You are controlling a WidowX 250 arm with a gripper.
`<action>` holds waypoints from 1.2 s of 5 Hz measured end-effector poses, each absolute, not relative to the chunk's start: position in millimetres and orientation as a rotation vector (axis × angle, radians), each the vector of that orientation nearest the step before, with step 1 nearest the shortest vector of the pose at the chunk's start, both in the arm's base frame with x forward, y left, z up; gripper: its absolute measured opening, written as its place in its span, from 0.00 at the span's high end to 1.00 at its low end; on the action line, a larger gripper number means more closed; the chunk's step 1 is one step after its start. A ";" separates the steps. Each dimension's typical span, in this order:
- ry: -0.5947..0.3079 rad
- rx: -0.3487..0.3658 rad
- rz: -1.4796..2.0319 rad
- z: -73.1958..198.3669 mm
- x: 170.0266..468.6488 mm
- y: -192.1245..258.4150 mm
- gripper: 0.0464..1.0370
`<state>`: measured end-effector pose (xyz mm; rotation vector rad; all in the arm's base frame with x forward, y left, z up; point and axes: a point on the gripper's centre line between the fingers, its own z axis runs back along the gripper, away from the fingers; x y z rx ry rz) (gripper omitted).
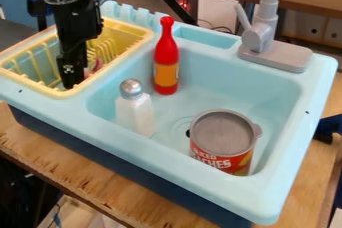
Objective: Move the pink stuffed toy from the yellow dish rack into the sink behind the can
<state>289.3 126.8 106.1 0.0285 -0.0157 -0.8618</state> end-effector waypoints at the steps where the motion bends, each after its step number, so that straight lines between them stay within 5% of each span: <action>1: -0.015 -0.007 -0.857 100.7 292.2 125.7 0.37; 3: -0.044 -0.071 -0.630 120.2 286.2 125.4 0.84; 5: -0.097 0.145 -0.528 185.3 290.7 100.3 0.97; 6: -0.127 0.168 -0.571 209.1 291.8 76.1 0.97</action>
